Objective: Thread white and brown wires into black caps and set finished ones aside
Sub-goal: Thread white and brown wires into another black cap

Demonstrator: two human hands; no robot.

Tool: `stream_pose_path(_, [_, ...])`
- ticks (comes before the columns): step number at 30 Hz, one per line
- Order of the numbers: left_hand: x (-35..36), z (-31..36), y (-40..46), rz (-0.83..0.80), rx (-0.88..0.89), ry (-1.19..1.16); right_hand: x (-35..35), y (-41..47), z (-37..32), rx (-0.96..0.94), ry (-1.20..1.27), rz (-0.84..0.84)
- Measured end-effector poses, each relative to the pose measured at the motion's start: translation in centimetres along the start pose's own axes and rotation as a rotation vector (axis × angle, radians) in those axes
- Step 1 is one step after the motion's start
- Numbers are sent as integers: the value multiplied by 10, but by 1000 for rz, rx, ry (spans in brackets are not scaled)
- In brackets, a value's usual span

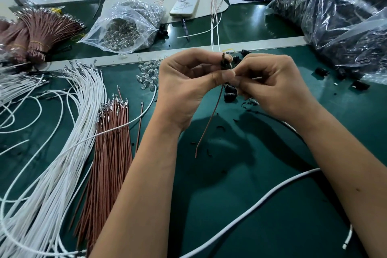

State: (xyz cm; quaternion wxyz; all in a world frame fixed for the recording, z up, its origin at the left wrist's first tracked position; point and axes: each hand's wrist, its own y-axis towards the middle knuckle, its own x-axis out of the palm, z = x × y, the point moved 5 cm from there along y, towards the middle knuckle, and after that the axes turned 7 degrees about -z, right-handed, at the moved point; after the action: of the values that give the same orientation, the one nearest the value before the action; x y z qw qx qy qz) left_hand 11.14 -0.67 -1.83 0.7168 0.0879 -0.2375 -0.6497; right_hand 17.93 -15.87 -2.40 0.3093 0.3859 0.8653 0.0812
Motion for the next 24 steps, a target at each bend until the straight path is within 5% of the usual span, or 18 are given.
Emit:
stream_pose_path(10, [-11,-22,-5,241,-476,-425,5,-3,-5,22,5,-45])
stream_pose_path(19, [-12,-24,-7,222,-509,-367,13,-2,-3,31,29,4])
stream_pose_path(24, [-6,-18,-5,173,-350,-180,12,-1,-2,20,-23,36])
